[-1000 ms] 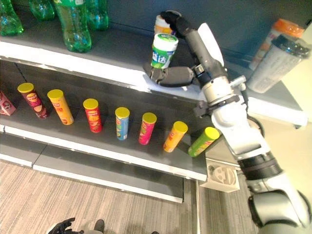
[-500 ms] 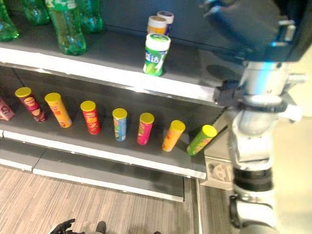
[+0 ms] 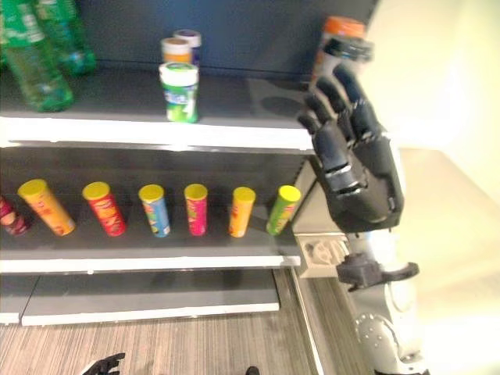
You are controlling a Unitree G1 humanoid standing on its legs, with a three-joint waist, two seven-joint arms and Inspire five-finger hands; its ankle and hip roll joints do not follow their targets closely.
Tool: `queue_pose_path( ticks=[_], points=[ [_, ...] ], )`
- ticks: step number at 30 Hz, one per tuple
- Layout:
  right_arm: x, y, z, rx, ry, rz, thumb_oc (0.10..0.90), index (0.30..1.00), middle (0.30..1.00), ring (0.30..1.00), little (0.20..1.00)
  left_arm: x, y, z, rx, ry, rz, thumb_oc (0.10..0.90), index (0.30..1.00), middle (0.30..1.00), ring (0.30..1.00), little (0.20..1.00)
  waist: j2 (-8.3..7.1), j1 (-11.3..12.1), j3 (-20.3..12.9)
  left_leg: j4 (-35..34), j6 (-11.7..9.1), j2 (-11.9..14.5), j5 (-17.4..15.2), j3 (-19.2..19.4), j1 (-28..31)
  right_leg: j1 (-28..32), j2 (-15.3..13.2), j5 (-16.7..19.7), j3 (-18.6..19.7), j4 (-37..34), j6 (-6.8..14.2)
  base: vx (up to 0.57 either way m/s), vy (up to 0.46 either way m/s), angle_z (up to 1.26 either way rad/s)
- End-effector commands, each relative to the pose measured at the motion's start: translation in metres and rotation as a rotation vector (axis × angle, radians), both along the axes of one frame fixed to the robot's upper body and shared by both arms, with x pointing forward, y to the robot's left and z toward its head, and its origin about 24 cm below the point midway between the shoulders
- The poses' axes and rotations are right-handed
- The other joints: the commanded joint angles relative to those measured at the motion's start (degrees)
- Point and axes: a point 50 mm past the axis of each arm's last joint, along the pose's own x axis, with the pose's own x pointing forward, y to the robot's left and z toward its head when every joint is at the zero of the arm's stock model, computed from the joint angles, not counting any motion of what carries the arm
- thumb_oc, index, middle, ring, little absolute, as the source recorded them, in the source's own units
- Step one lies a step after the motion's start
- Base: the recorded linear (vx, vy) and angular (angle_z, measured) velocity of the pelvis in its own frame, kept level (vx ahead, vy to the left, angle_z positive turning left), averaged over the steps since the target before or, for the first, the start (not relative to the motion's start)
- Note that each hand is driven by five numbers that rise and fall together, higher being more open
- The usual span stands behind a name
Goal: Put the goods on the table back onto the shelves and tidy them up.
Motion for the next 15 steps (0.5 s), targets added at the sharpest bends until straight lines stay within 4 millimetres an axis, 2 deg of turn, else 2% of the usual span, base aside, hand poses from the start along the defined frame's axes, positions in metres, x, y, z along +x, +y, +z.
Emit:
queue_pose_path(
  ticks=[1,3,4,7,8,9,10,11,12,13,15],
  points=[
    [-0.008,0.002,0.060,-0.059,-0.314,0.095,0.800,0.900,0.900,0.900,0.900,0.034,0.010,0.012,0.028,-0.098,-0.080,0.800,0.900,0.900,0.900,0.900,-0.14,2.0,-0.2,0.5,1.7,-0.8,-8.7,0.7,2.6,0.9,-2.5,-3.4,-1.4,1.2,3.6,-0.05,0.018,-0.40],
    [-0.005,0.004,0.042,-0.114,-0.191,0.163,0.800,0.900,0.900,0.900,0.900,0.039,0.010,0.014,0.018,-0.121,-0.088,0.800,0.900,0.900,0.900,0.900,-0.39,0.9,0.1,0.5,1.7,-0.7,-8.7,2.2,3.0,-0.1,-2.2,-2.8,0.3,1.1,3.8,-0.05,0.012,-0.32],
    [-0.005,0.004,0.042,-0.114,-0.190,0.164,0.800,0.900,0.900,0.900,0.900,0.039,0.009,0.014,0.018,-0.120,-0.089,0.800,0.900,0.900,0.900,0.900,-0.37,1.1,0.0,0.5,1.7,-0.7,-8.7,2.3,3.0,-0.2,-2.2,-2.8,0.4,1.1,3.8,-0.04,0.008,-0.41],
    [-0.003,0.000,0.010,-0.264,0.026,0.204,0.800,0.900,0.900,0.900,0.900,0.044,0.008,0.016,0.002,-0.142,-0.101,0.800,0.900,0.900,0.900,0.900,-0.70,0.1,0.4,0.5,1.7,-0.7,-8.4,3.4,3.0,-1.1,-2.0,-2.2,1.6,1.1,3.8,-0.05,0.012,-0.42],
    [-0.013,-0.015,-0.033,-0.487,0.313,0.239,0.800,0.900,0.900,0.900,0.900,0.047,0.005,0.016,-0.020,-0.146,-0.127,0.800,0.900,0.900,0.900,0.900,-1.13,-0.7,0.4,0.5,1.5,-0.7,-8.3,3.7,2.9,-1.2,-2.1,-2.1,1.4,0.9,3.9,-0.06,-0.001,-0.14],
    [-0.018,-0.025,-0.058,-0.497,0.444,0.233,0.800,0.900,0.900,0.900,0.900,0.049,0.000,0.015,-0.033,-0.142,-0.149,0.800,0.900,0.900,0.900,0.900,-1.13,-1.0,0.6,0.5,1.5,-0.6,-8.2,3.5,2.7,-1.1,-2.1,-2.1,1.0,0.8,3.9,-0.04,-0.014,-0.11],
    [-0.021,-0.029,-0.071,-0.503,0.497,0.215,0.800,0.900,0.900,0.900,0.900,0.050,-0.002,0.014,-0.039,-0.141,-0.152,0.800,0.900,0.900,0.900,0.900,-1.16,-1.2,0.7,0.5,1.5,-0.6,-8.2,3.4,2.7,-1.0,-2.2,-2.1,0.9,0.8,3.9,0.00,0.000,0.00],
    [-0.021,-0.029,-0.071,-0.503,0.497,0.215,0.800,0.900,0.900,0.900,0.900,0.050,-0.002,0.014,-0.039,-0.141,-0.152,0.800,0.900,0.900,0.900,0.900,-1.17,-1.2,0.7,0.5,1.5,-0.6,-8.2,3.3,2.7,-0.9,-2.2,-2.1,0.8,0.8,3.9,0.00,0.000,0.00],
    [-0.023,-0.032,-0.086,-0.508,0.556,0.201,0.800,0.900,0.900,0.900,0.900,0.052,-0.004,0.014,-0.047,-0.142,-0.152,0.800,0.900,0.900,0.900,0.900,-1.15,-1.2,0.7,0.5,1.4,-0.6,-8.1,3.2,2.6,-0.9,-2.3,-2.2,0.7,0.9,3.9,0.00,0.000,0.00],
    [-0.031,-0.036,-0.115,-0.544,0.684,0.179,0.800,0.900,0.900,0.900,0.900,0.053,-0.005,0.014,-0.059,-0.144,-0.150,0.800,0.900,0.900,0.900,0.900,-1.14,-1.1,0.8,0.5,1.5,-0.6,-8.0,2.7,2.5,-0.6,-2.4,-2.2,0.2,0.8,3.8,0.00,0.000,0.00],
    [-0.042,-0.040,-0.145,-0.586,0.817,0.172,0.800,0.900,0.900,0.900,0.900,0.053,-0.008,0.013,-0.068,-0.141,-0.155,0.800,0.900,0.900,0.900,0.900,-1.14,-0.7,0.9,0.5,1.5,-0.7,-7.9,2.2,2.4,-0.3,-2.6,-2.3,-0.5,0.9,3.8,0.01,-0.016,0.12]
  ],
)
